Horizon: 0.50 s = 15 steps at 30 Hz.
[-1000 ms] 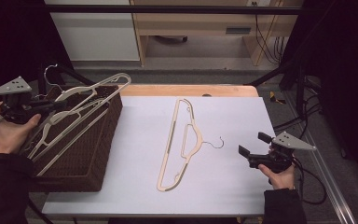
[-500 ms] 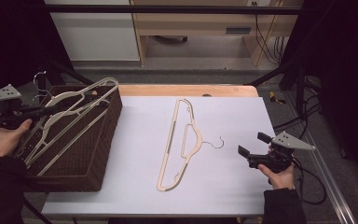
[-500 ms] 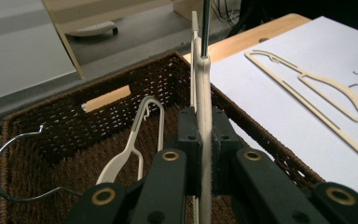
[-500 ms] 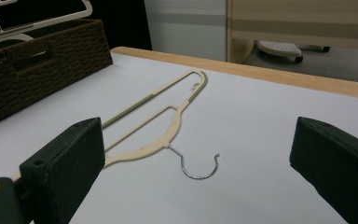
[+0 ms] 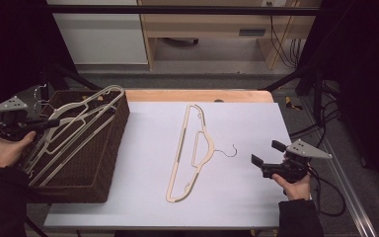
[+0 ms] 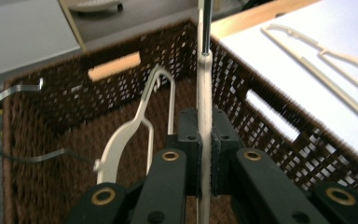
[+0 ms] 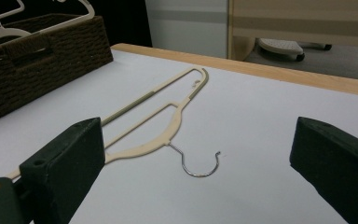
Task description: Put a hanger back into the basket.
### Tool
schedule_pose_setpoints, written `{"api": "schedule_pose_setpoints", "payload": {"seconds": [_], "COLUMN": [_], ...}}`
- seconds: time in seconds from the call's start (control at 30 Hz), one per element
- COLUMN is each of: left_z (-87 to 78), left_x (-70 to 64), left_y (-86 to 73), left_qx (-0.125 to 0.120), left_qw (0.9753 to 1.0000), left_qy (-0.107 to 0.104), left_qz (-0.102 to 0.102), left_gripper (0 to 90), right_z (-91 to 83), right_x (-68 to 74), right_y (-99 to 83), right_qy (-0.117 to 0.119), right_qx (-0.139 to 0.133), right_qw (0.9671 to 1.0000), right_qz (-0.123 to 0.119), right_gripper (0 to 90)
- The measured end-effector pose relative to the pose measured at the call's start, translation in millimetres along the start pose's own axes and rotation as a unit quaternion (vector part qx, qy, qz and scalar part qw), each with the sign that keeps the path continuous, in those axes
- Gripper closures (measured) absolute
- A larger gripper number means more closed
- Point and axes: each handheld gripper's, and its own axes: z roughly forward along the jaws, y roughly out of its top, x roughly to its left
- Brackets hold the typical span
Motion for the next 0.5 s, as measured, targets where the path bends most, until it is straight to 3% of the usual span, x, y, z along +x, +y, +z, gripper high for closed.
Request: {"api": "schedule_pose_setpoints", "payload": {"seconds": [0.13,0.23,0.5], "left_z": [3.3,9.2,36.1], "left_x": [3.4,5.5,4.9], "left_y": [-7.6,-15.7,-37.2], "left_qx": [0.013,0.019,0.063], "left_qw": [0.9998,0.9997,0.9971], "left_qy": [0.011,0.003,0.001], "left_qz": [-0.007,-0.017,-0.042], "left_gripper": [85.5,85.5,85.3], "right_z": [1.3,1.4,1.5], "right_x": [0.8,1.1,1.1], "right_y": [-0.3,-0.3,-0.4], "right_qy": [-0.001,0.0,-0.001], "right_qx": [0.002,0.002,0.004], "right_qw": [1.0,1.0,1.0], "right_qz": [0.001,0.002,0.0], "right_gripper": [3.7,3.7,3.7]}}
